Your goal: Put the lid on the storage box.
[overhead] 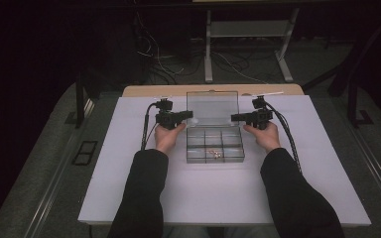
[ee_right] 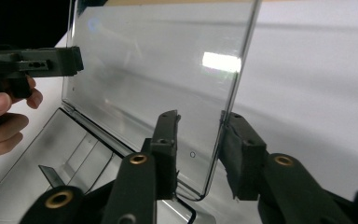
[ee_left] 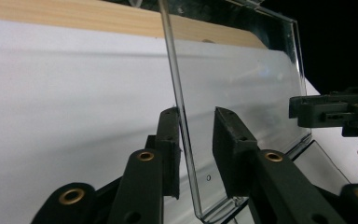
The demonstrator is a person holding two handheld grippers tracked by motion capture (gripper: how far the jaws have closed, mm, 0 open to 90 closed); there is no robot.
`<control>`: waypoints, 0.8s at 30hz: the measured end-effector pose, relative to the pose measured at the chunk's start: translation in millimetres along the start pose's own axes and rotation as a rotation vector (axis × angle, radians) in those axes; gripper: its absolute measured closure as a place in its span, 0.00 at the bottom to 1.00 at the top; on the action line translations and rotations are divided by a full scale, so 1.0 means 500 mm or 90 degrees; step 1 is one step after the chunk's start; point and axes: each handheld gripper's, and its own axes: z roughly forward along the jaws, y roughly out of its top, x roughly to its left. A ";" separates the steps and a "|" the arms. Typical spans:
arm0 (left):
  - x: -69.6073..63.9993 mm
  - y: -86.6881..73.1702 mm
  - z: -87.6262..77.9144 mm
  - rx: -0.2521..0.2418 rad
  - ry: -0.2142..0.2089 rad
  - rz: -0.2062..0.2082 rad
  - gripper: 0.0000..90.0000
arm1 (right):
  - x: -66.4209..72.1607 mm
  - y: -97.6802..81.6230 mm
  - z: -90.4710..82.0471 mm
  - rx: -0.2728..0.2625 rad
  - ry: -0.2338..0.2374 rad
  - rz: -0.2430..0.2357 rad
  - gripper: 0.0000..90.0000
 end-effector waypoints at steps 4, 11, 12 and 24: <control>-0.002 0.001 -0.007 -0.006 -0.006 0.007 0.84 | 0.001 -0.002 -0.007 -0.008 0.002 -0.002 0.80; -0.006 0.004 -0.013 -0.005 -0.009 0.011 0.86 | 0.007 -0.004 -0.015 -0.015 -0.006 -0.024 0.82; -0.006 0.004 -0.013 -0.006 -0.010 0.010 0.86 | 0.008 -0.005 -0.015 -0.015 -0.007 -0.026 0.83; -0.001 0.021 0.003 -0.013 -0.032 -0.021 0.77 | 0.007 -0.005 -0.015 -0.016 -0.006 -0.032 0.83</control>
